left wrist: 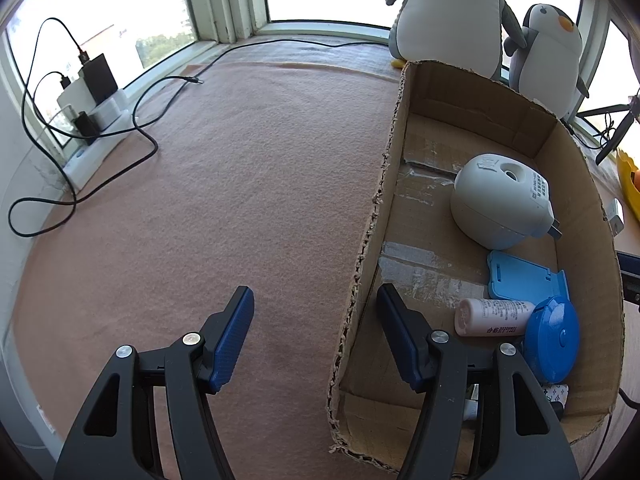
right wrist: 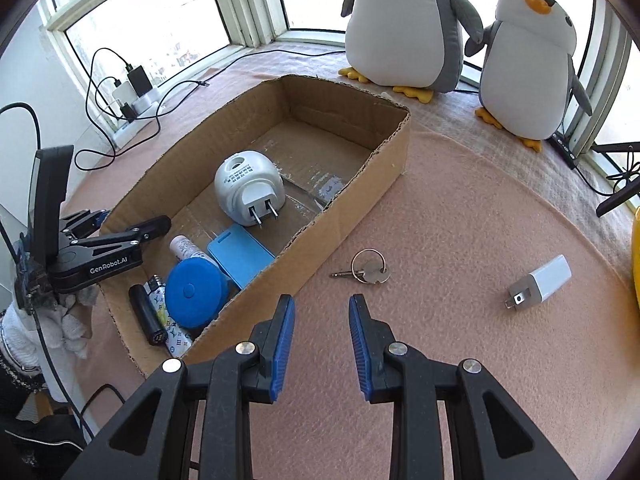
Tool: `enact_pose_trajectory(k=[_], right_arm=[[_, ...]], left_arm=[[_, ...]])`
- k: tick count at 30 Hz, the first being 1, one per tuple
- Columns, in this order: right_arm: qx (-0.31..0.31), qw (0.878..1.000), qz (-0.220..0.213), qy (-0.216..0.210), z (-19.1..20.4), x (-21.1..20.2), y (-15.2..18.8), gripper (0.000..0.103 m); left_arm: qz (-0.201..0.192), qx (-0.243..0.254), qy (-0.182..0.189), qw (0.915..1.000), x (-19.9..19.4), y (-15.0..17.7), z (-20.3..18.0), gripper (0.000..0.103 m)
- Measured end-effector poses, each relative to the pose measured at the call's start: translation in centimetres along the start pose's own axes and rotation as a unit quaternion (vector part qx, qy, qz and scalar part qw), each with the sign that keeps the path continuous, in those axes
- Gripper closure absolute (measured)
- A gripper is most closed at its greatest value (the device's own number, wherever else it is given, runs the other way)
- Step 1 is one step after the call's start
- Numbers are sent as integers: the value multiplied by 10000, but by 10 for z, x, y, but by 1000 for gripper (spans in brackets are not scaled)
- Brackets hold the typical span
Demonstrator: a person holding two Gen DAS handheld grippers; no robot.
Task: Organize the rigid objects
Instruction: 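Move the right gripper to the key ring and grasp it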
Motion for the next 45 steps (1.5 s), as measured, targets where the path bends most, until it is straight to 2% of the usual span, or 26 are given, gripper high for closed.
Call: enact_pose_trajectory(k=[4, 7, 8, 11, 12, 15, 28, 31, 45], right_arm=[[-261, 9996, 49, 76, -7, 13, -3, 78], [-363, 9993, 35, -109, -8, 14, -8, 78], [-411, 9990, 29, -190, -8, 14, -9, 75], [-751, 9969, 20, -222, -6, 17, -10, 56], [-857, 9961, 39, -219, -6, 19, -10, 55], [-966, 9946, 120, -369, -7, 26, -10, 55], [-1210, 9907, 264, -560, -16, 46, -7, 55], [-1193, 9908, 244, -594, -16, 48, -8, 56], [-1172, 9913, 231, -543, -22, 47, -4, 81]], left_arm=[[17, -2, 10, 10000, 1, 0, 0, 39], [26, -4, 0, 10000, 1, -1, 0, 39], [32, -1, -7, 10000, 1, -1, 0, 39], [50, 2, -24, 10000, 1, -1, 0, 39], [58, -6, -26, 10000, 1, -1, 0, 39], [75, -28, -38, 10000, 2, -1, 0, 39], [98, 13, -154, 9998, 0, -1, -3, 39], [102, 24, -164, 9998, -1, -1, -3, 39], [106, 31, -159, 9998, -1, -2, -3, 39]])
Point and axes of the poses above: each gripper's, at about its wrist camera, not at the fingertips, and x roughly the way its jaws point, z to its left, y to its underside, the point moved 8 cm from there along x, roughly the way its jaws point, and after that the axes turned 13 degrees about -z, right-handed, at the moved point
